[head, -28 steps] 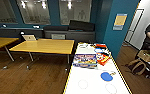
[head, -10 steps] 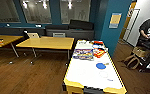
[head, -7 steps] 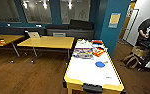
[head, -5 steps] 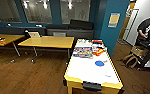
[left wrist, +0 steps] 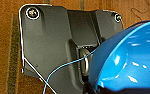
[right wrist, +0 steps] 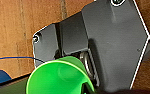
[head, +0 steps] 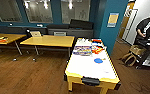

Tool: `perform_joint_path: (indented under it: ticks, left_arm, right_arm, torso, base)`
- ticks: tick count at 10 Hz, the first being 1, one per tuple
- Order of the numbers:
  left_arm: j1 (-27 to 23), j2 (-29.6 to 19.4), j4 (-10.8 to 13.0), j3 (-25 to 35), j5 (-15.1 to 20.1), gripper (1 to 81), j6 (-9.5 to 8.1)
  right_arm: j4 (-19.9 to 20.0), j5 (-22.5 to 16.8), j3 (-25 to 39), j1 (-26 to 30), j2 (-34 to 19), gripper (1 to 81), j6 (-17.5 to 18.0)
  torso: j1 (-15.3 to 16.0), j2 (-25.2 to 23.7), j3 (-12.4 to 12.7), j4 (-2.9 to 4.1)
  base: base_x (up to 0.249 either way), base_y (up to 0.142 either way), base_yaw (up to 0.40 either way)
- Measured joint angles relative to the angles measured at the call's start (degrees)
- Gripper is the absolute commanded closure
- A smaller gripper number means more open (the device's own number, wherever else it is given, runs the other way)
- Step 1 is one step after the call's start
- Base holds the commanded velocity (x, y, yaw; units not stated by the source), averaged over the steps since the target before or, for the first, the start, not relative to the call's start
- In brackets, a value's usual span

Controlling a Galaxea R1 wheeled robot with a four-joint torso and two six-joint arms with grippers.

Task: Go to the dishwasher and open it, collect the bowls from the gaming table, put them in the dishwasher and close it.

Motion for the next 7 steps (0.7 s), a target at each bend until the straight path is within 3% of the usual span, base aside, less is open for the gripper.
perform_joint_path:
  ticks: [7]
  left_arm:
    - [0.1, 0.2, 0.0, 0.0, 0.4, 81.1, 0.28]
  right_arm:
    - [0.0, 0.0, -0.2, 0.0, 0.1, 81.1, 0.0]
  torso:
    - [0.0, 0.0, 0.0, 0.00]
  base:
    - [-0.156, 0.000, 0.000]
